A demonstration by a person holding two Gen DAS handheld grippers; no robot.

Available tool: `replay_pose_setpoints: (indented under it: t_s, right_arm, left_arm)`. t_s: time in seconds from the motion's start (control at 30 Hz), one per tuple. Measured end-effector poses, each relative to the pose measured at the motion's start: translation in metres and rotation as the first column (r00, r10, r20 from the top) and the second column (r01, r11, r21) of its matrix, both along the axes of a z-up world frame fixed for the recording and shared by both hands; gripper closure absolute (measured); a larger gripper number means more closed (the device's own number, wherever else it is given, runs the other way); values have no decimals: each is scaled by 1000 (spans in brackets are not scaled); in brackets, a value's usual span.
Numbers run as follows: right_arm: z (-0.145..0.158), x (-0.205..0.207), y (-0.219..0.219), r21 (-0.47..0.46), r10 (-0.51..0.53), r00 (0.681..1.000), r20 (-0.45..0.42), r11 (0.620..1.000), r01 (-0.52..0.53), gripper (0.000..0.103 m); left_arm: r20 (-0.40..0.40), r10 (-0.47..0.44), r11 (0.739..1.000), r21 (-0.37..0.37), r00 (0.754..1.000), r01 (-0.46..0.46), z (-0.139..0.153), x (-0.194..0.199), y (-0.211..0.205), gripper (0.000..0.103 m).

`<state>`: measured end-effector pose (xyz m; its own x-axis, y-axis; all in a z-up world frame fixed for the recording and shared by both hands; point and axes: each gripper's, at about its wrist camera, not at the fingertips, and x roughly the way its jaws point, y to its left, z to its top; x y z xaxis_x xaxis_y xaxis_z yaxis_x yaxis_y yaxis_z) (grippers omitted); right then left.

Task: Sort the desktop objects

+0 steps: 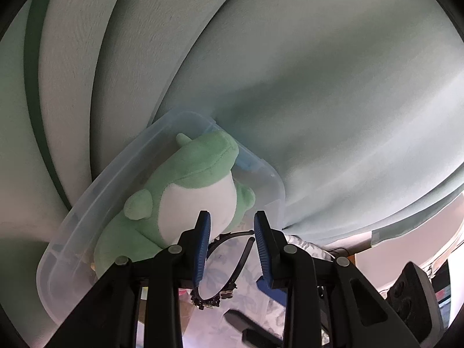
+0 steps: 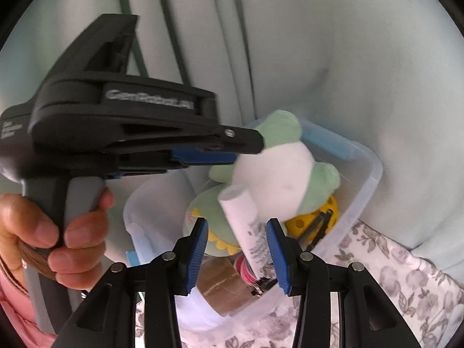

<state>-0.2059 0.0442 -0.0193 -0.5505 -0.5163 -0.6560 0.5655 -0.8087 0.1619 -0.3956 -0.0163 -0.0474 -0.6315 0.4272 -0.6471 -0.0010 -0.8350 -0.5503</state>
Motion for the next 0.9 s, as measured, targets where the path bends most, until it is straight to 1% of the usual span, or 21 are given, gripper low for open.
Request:
replay_pose_setpoints:
  t_s: [0.07,0.17,0.23,0.4,0.53,0.63,0.77,0.9]
  right_arm:
    - [-3,1,-4,-3,-10,1000,5,1000,10,58]
    - [4,7,-7,0,-23,1000,8,1000,23,58]
    - [1,9,-7,-2,-36,999,13,999,37,58]
    - [0,16,4,-4,-67,997,25,998,67,58]
    - [1,22,11,-11,-90,996,27,996,90,58]
    - [2,28,14,-13,-105,994,23,994,105,58]
    - [-10,20,7,-11,-108,994,17,994,108,58]
    - [-9,28,6,-12,-117,993,12,993,117,58]
  left_arm:
    - [-17,3,1000,-29,1000,-3,0,5,4,72]
    - [-46,9,997,-71,999,-12,8,24,9,72]
    - [-64,10,995,-95,998,-17,11,30,13,72]
    - [-128,14,987,-154,992,-34,21,57,17,72]
    - [-163,33,979,-192,986,-65,28,84,14,71]
    - [-177,50,973,-212,983,-87,27,97,13,71]
    - [-192,81,957,-259,978,-130,23,116,14,71]
    - [-190,94,952,-271,977,-144,17,129,15,70]
